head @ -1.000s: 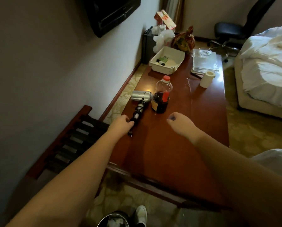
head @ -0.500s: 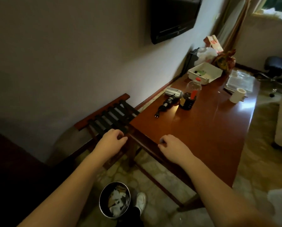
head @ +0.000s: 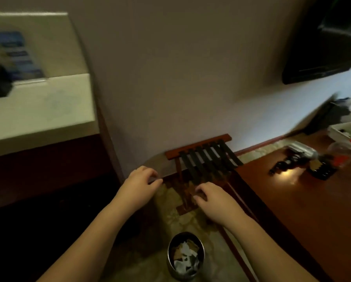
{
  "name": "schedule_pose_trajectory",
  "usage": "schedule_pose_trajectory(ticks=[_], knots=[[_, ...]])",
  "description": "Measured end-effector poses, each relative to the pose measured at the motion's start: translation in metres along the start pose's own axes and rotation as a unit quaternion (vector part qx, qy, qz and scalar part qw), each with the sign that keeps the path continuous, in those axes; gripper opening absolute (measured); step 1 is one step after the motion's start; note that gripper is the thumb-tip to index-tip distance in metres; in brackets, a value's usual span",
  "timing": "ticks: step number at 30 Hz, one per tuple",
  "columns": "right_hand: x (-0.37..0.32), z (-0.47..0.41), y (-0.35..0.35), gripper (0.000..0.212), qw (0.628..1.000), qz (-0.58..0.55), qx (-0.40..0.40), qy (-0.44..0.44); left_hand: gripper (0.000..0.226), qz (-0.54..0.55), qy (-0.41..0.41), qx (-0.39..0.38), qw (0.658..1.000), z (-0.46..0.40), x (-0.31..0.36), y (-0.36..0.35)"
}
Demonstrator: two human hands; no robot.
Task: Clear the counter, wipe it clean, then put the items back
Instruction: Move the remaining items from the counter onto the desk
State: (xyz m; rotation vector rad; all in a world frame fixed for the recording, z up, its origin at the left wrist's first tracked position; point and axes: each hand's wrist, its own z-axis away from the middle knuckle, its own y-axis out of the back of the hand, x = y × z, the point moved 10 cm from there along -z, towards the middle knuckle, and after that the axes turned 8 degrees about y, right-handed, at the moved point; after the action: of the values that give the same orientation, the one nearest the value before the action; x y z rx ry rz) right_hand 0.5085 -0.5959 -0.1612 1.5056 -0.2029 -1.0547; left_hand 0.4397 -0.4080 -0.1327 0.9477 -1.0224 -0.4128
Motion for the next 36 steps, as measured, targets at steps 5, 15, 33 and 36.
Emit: schedule_pose_trajectory(ticks=[5, 15, 33, 36], knots=[[-0.089, -0.053, -0.016, 0.034, 0.999, 0.007, 0.011, 0.032, 0.030, 0.013, 0.041, 0.051, 0.998, 0.003, -0.074, 0.077], [-0.271, -0.135, 0.000, 0.027, 0.987, -0.066, 0.077, 0.126, 0.019, 0.052, 0.003, 0.152, 0.987, 0.019, -0.186, 0.254], [-0.419, -0.297, 0.035, 0.024, 0.973, 0.029, 0.070, 0.219, 0.033, -0.082, 0.150, 0.251, 0.953, -0.056, -0.331, 0.432], [-0.431, -0.341, 0.036, 0.022, 0.975, 0.025, 0.062, 0.210, 0.044, -0.144, 0.200, 0.227, 0.942, -0.074, -0.357, 0.443]])
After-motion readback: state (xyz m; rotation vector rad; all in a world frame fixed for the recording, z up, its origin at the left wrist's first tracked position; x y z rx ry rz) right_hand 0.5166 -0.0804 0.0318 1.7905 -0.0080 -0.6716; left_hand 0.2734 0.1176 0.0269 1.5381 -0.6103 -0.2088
